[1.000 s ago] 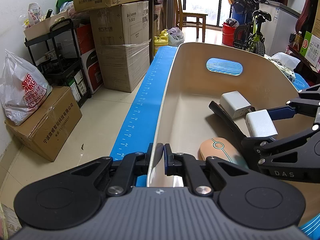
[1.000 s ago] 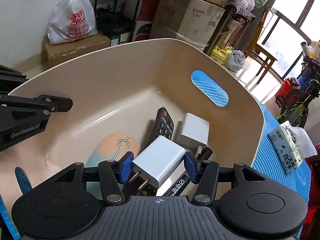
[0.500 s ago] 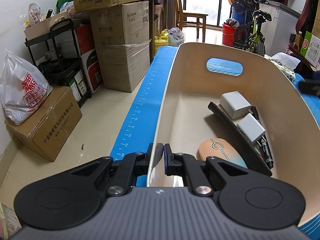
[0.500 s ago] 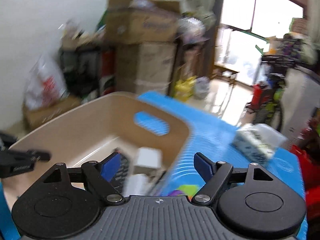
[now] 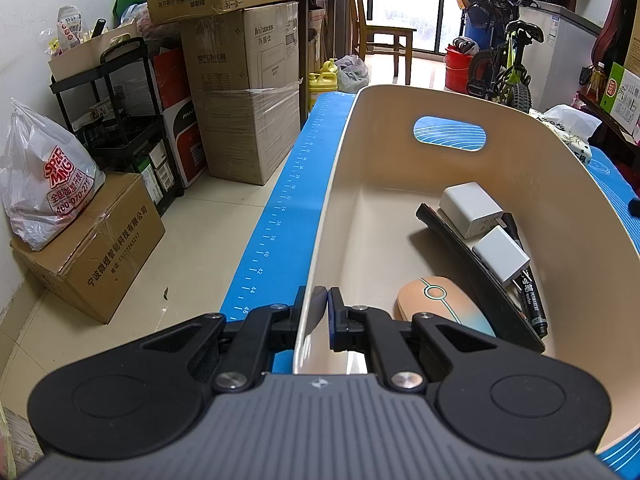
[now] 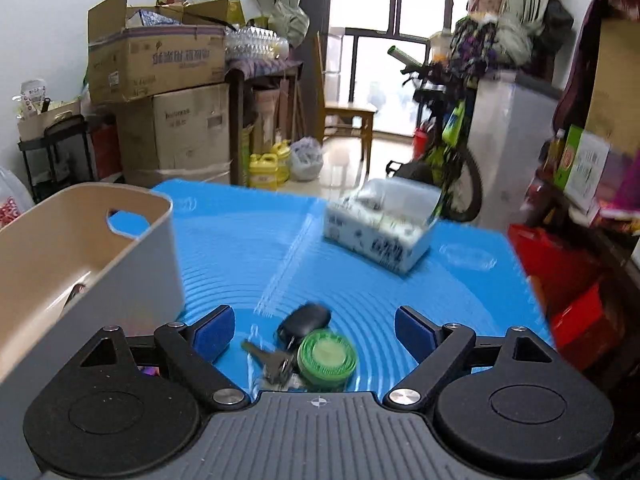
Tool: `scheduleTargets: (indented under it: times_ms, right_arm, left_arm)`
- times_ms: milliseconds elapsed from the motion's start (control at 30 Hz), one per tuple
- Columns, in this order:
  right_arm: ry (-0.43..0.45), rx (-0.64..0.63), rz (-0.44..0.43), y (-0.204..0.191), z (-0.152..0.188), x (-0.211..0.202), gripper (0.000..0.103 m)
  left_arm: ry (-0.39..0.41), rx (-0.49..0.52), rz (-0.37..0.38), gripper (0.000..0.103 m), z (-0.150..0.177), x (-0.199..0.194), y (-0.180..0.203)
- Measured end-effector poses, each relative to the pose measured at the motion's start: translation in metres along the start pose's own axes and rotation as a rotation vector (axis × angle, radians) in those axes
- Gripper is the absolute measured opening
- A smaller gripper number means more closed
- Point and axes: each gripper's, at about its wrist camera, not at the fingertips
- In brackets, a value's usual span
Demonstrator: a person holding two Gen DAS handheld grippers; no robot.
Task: Organize rigid objects
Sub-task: 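Carry the second white charger into the basket and release it with the right tool, then move the right tool to the green round tin and grasp it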
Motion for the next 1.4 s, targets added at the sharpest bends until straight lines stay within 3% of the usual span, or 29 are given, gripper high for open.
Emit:
scheduleTargets:
  times_ms: [133, 433, 733, 933, 1100, 1400]
  right_arm:
    - [-0.007, -0.029, -0.036, -0.017, 0.009, 0.009, 0.089]
    - [-0.029, -0.054, 0.026, -0.025, 0.013, 0.029, 0.088]
    - [-0.080, -0.020, 0.066, -0.002, 0.028, 0.065, 0.077]
    - [-0.088, -0.033, 0.045, -0.002, 0.031, 0.078, 0.074]
    - [-0.081, -0.004, 0.002, -0.001, 0.033, 0.082, 0.053]
    - [-0.042, 0.029, 0.014, 0.003, 0.032, 0.071, 0.053]
  left_arm:
    - [0.000, -0.001, 0.000, 0.010, 0.000, 0.000, 0.000]
    - [0.000, -0.001, 0.000, 0.010, 0.000, 0.000, 0.000]
    - [0.000, 0.000, -0.001, 0.010, 0.000, 0.000, 0.000]
    - [0.000, 0.000, 0.000, 0.010, 0.000, 0.000, 0.000]
    - [0.000, 0.000, 0.000, 0.010, 0.000, 0.000, 0.000]
    - [0.000, 0.000, 0.000, 0.010, 0.000, 0.000, 0.001]
Point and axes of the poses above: each gripper's, at about its wrist camera, not at the fingertips, and x roughly the way its jaws point, y to its right, z to its underside, and after that the axes turned 9 degrees about -x, right-handed
